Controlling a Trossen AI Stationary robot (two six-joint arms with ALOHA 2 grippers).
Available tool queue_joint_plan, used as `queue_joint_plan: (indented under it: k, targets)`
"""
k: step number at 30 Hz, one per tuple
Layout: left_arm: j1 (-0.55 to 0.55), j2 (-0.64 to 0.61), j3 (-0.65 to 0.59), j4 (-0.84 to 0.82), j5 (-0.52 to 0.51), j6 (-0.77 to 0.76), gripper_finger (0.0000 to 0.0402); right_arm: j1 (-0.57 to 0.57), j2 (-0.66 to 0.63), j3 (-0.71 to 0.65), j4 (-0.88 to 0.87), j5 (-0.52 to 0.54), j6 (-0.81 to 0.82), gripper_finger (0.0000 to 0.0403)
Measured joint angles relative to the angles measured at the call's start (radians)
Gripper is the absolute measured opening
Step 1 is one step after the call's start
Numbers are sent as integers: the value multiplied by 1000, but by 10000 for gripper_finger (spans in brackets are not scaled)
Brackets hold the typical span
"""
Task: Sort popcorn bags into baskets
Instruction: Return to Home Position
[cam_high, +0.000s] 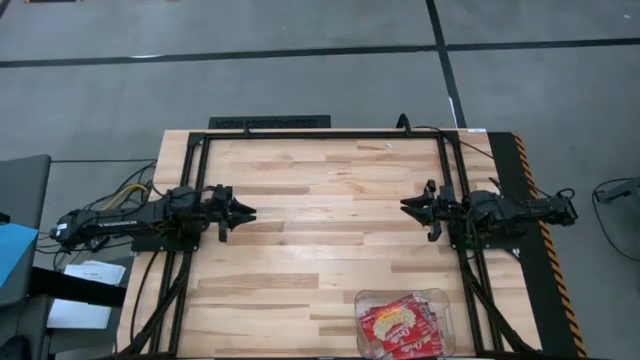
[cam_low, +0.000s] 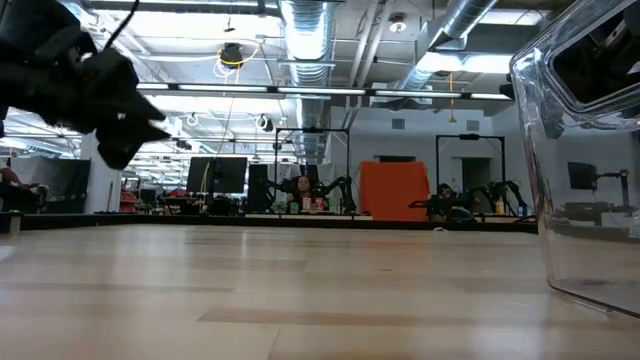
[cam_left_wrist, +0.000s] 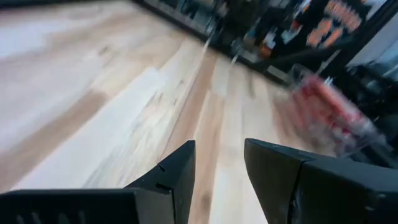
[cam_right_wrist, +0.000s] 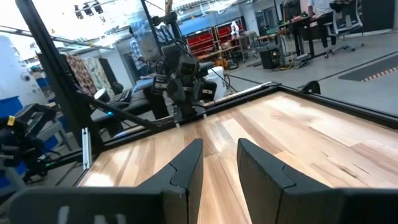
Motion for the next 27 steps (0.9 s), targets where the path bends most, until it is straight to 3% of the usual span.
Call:
queue_joint_plan:
  k: [8,27]
  targets:
    - [0,11,0,-32,-51,1,128,0,0,0,-4,1,0,128]
    - [0,11,0,-33,-52,1,128,0,0,-1,-6,1,2,124]
